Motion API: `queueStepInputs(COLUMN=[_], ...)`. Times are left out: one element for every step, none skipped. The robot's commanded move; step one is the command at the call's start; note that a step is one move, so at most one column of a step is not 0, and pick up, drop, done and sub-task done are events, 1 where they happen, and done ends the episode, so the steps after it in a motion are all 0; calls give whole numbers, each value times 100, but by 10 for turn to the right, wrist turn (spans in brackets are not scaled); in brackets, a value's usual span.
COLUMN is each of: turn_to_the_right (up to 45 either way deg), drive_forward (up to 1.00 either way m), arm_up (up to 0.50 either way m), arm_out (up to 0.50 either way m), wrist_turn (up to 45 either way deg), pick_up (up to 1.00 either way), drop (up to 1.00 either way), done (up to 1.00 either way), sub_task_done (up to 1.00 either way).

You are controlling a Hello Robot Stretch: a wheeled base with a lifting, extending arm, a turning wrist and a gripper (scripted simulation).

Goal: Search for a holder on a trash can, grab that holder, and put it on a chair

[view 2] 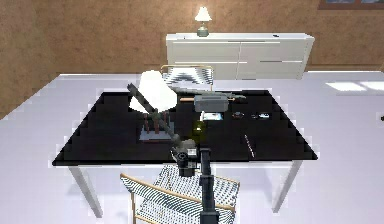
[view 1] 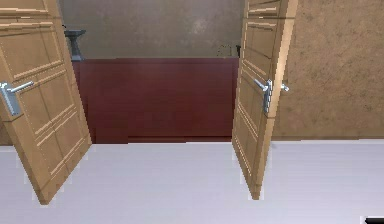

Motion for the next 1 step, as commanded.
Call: queueStepInputs(turn_to_the_right=[0], drive_forward=[0], arm_up=[0], arm_out=[0], wrist_turn=[0], pick_up=[100], drop=[0], done=[0], sub_task_done=[0])
